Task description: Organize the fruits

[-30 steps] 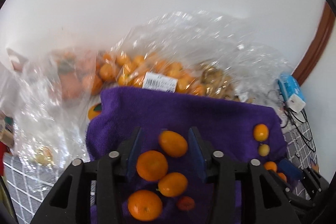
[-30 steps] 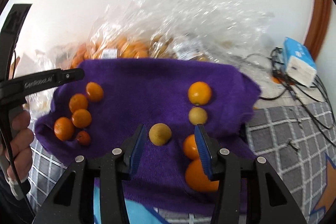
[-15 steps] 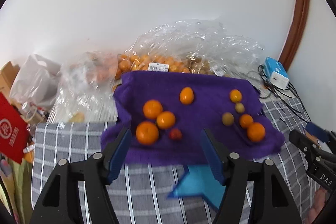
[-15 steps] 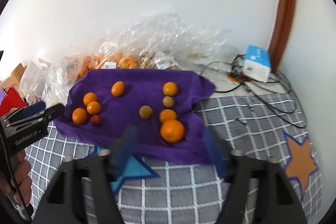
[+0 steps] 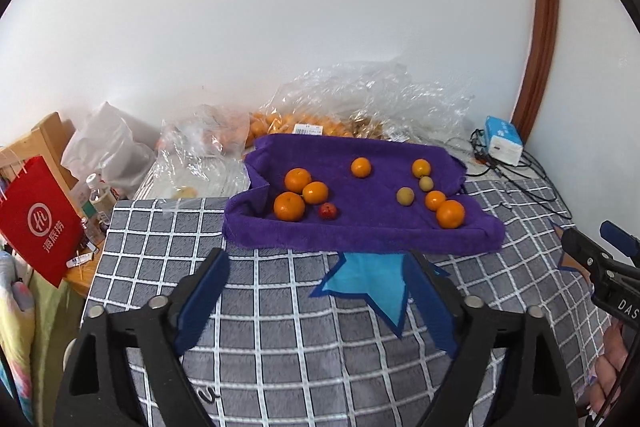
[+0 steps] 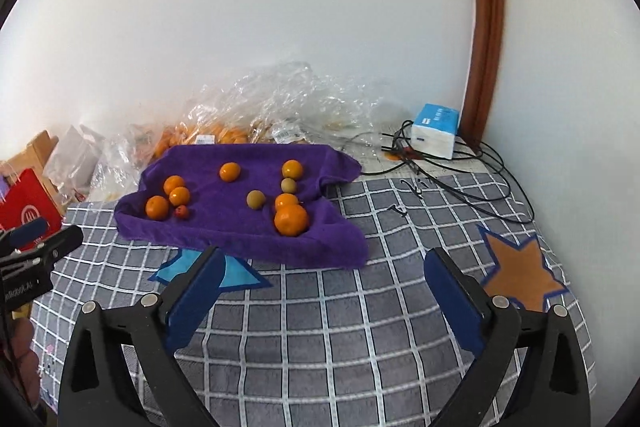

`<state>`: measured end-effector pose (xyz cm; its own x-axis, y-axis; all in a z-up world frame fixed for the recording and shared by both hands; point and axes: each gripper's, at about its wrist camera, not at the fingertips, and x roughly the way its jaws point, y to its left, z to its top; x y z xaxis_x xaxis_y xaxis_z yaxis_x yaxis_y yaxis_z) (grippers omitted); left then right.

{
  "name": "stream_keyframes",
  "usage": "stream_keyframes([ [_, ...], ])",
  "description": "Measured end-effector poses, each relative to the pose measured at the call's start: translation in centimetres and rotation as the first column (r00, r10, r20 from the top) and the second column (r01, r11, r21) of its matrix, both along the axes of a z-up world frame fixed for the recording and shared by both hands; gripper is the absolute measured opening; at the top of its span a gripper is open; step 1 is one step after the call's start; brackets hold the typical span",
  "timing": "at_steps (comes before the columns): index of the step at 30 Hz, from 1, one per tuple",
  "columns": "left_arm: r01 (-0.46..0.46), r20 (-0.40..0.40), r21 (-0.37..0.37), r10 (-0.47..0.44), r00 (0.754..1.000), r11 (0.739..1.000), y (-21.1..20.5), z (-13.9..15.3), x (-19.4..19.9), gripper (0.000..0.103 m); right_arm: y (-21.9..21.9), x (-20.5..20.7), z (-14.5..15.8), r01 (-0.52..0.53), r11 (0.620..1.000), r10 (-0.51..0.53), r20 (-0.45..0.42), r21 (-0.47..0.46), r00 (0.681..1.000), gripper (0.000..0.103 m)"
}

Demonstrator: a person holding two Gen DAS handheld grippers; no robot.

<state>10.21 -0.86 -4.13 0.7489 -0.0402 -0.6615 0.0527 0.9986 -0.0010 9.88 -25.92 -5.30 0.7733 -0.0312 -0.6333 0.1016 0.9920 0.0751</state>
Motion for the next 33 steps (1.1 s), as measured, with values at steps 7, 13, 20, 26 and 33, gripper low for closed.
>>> stream_keyframes([
  [7, 0.003, 0.031, -0.023, -0.002, 1.000, 1.000, -0.3, 0.4, -2.9, 0.093, -0.3, -3.9, 1.0, 0.011, 1.000, -0.010, 0.043, -0.006, 0.999, 0.101],
  [13, 0.003, 0.035, -0.011, -0.003, 0.999, 1.000, -0.9, 0.1, -3.9, 0.093, -0.3, -5.2, 0.9, 0.013, 1.000, -0.013, 0.049, -0.008, 0.999, 0.101],
  [20, 0.001, 0.036, -0.005, -0.001, 0.999, 1.000, -1.0, 0.2, -4.3, 0.093, 0.2, -5.7, 0.9, 0.003, 0.999, -0.001, 0.056, -0.034, 0.998, 0.101],
  [26, -0.005, 0.035, 0.000, 0.005, 0.999, 1.000, -1.0, 0.1, -4.4, 0.093, 0.3, -5.7, 0.7, 0.001, 0.999, 0.001, 0.051, -0.040, 0.999, 0.101],
  [33, -0.002, 0.041, -0.001, 0.002, 0.999, 1.000, -0.9, 0.2, -4.6, 0.093, 0.3, -5.7, 0.7, -0.001, 0.999, 0.003, 0.053, -0.043, 0.999, 0.101],
])
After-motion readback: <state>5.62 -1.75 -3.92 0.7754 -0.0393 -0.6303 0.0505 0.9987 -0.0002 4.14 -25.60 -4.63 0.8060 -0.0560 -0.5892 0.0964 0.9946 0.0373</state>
